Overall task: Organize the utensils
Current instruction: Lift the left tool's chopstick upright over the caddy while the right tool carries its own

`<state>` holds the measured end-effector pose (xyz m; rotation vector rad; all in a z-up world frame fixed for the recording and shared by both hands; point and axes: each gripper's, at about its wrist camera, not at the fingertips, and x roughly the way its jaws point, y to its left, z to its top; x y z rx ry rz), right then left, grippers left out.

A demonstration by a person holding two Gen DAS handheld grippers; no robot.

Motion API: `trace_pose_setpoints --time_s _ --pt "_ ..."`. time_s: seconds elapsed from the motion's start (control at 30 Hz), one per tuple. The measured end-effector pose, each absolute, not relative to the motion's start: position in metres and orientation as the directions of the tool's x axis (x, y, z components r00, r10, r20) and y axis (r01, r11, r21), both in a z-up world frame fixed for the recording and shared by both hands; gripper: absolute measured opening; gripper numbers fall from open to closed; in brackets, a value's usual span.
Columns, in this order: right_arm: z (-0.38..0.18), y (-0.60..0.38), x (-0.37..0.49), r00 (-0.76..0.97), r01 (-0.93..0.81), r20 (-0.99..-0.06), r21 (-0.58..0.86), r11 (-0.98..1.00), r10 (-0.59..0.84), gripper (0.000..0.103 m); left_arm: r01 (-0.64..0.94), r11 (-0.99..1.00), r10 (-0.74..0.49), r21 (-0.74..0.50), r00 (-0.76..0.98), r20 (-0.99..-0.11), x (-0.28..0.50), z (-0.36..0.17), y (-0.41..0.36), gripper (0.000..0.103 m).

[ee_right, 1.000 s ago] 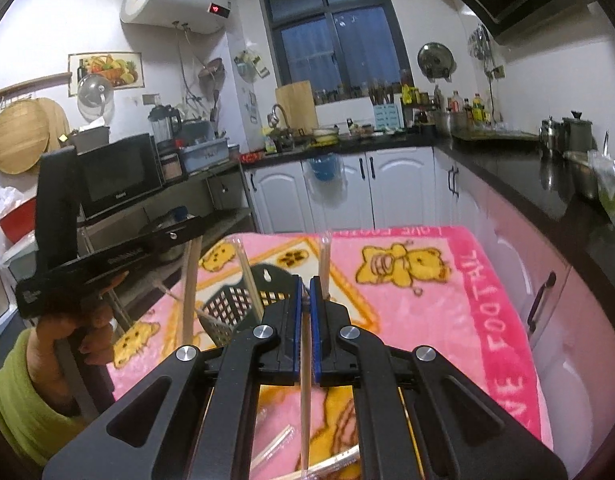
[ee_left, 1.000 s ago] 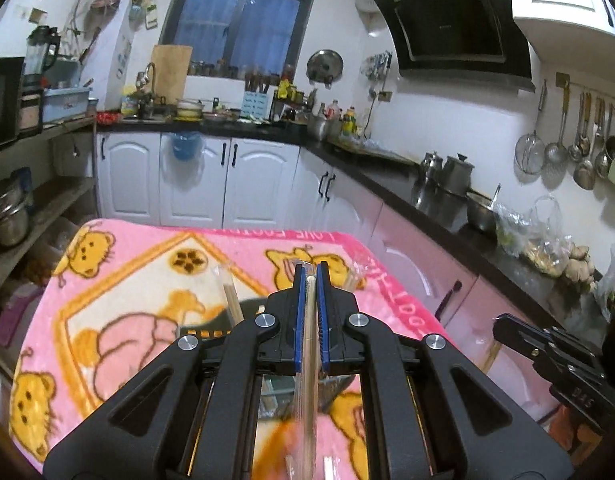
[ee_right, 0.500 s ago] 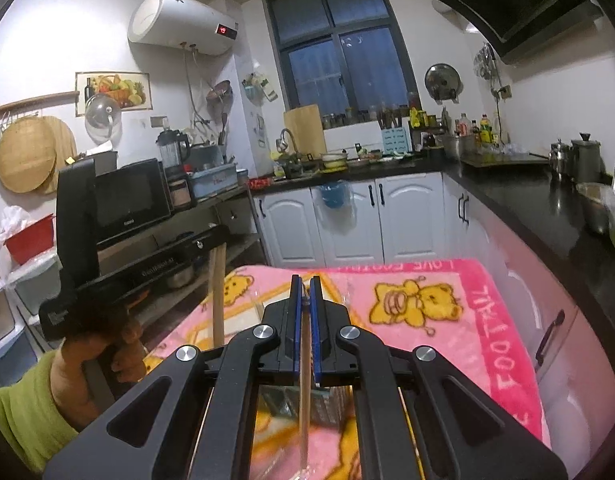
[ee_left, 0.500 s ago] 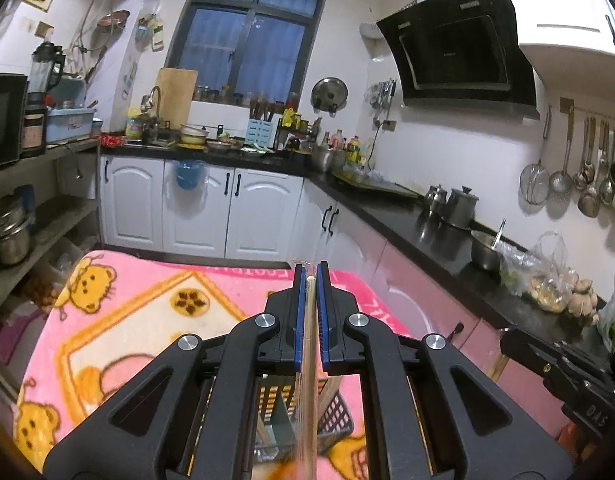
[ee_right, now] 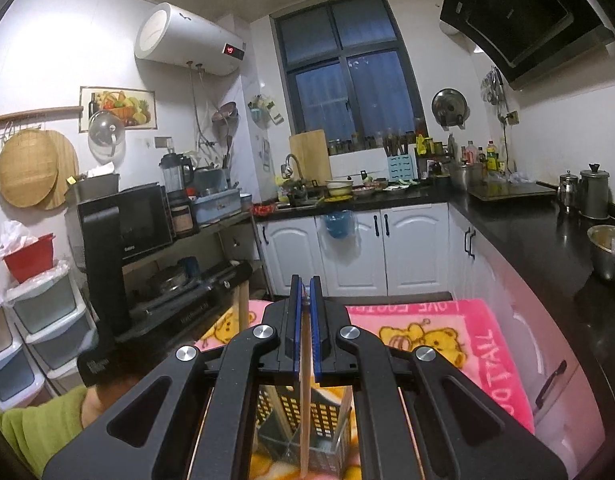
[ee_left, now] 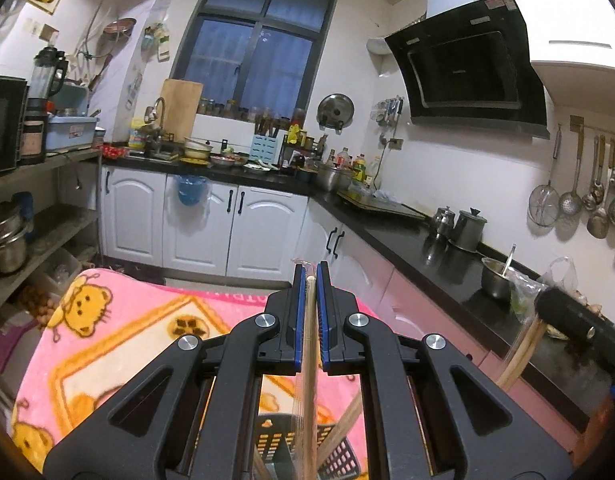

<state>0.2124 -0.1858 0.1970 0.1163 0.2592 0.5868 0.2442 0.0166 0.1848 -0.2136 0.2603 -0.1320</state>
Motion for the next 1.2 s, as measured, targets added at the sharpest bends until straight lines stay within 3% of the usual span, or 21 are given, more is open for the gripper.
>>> trace_pose_setpoints --time_s 0.57,0.77,1.2 --pt "0.184 -0.154 0.235 0.841 -0.5 -0.179 0.1 0.86 0.51 0.004 0.02 0.975 -0.066 -0.22 0.976 -0.206 0.272 0.151 0.021 0.003" --pt "0.163 -0.155 0.244 0.856 -0.476 -0.173 0.103 0.874 0.487 0.004 0.055 0.966 -0.105 -0.254 0.977 -0.187 0.274 0.133 0.017 0.003" --pt "0.138 -0.154 0.257 0.853 -0.47 -0.178 0.149 0.87 0.491 0.004 0.08 0.975 -0.13 -0.209 0.963 -0.236 0.277 0.099 0.011 0.003"
